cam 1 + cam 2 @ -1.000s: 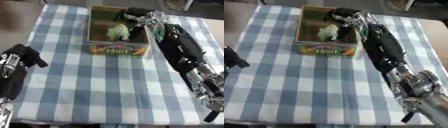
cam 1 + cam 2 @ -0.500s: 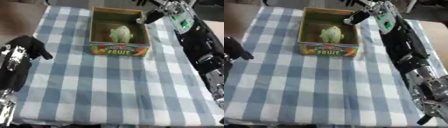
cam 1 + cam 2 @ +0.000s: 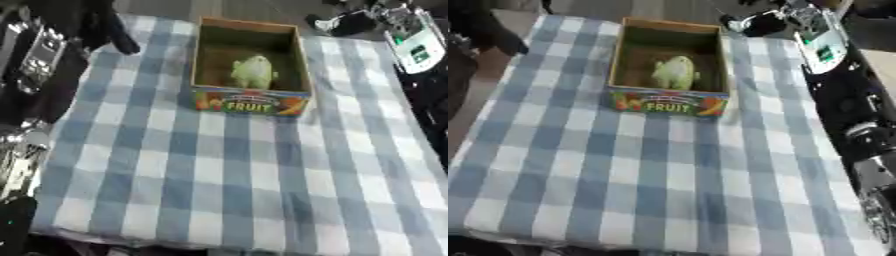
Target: Pick up objects on the table and place them in the box.
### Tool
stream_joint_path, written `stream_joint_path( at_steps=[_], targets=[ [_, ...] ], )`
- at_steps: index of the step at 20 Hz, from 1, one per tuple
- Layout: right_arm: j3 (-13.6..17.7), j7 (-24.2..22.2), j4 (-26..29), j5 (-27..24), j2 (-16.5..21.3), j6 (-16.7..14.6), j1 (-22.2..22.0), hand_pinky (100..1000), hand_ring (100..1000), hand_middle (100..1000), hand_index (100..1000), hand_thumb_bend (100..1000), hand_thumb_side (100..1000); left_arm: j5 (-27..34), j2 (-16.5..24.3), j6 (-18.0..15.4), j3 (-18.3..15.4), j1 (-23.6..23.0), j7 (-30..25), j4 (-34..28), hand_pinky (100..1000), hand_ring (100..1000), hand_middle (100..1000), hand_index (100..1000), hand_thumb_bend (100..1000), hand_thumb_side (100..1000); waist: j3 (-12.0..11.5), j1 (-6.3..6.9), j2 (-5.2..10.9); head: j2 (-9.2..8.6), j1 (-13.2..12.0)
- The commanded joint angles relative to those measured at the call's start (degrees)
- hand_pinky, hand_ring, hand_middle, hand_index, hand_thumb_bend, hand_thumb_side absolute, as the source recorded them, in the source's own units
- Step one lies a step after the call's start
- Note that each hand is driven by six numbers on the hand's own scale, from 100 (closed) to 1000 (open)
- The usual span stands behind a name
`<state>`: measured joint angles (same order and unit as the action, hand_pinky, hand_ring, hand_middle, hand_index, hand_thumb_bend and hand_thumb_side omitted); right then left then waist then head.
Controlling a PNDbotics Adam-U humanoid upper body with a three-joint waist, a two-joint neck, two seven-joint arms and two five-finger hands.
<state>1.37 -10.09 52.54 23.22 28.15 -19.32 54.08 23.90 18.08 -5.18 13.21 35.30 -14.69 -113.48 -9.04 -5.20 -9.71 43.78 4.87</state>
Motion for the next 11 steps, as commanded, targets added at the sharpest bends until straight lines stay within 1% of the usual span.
stream_joint_path(
  at_steps=[1,3,6,7,8,9,11],
  targets=[
    [0.62,1.2,1.62,-2.65,2.87,1.15,0.22,581,585,650,801,380,114,2.95,-0.27,-2.53,-0.01,4.49,-1.52,-1.11,627,549,571,805,100,570,0.2,0.22,1.36,0.33,-0.93],
    [0.68,1.38,1.63,-3.34,3.2,1.49,-0.34,579,584,649,800,377,113,4.59,-0.52,-3.99,-0.13,7.03,-2.5,-1.11,639,567,595,839,100,569,0.33,0.17,1.58,0.33,-1.3],
    [1.15,2.19,1.61,-4.45,3.74,1.97,-1.25,571,572,635,793,361,105,6.37,-0.55,-5.54,-0.52,10.15,-3.89,-1.11,647,575,609,936,100,575,0.37,0.1,1.85,0.33,-1.91],
    [1.44,2.72,1.69,-5.03,3.93,2.2,-1.62,569,567,629,791,359,102,6.13,-0.5,-5.66,-0.99,11.15,-3.96,-1.11,651,578,612,936,100,554,0.34,0.07,1.93,0.33,-1.99],
    [1.67,3.28,1.86,-5.63,4.1,2.42,-1.99,565,561,623,789,354,101,5.24,-0.47,-5.78,-1.63,12.02,-3.89,-1.11,655,579,614,918,100,522,0.32,0.06,2.0,0.33,-1.94],
    [1.9,3.87,2.09,-6.32,4.26,2.66,-2.4,562,558,620,787,353,102,3.62,-0.39,-5.9,-2.35,12.83,-3.85,-1.11,656,581,617,921,100,503,0.31,0.07,2.1,0.33,-1.81],
    [2.13,4.7,2.63,-7.69,4.54,3.09,-3.16,560,554,615,786,351,105,0.31,-0.53,-5.61,-2.94,13.88,-3.3,-1.11,655,586,624,954,100,509,0.35,0.09,2.24,0.33,-1.58]
  ],
)
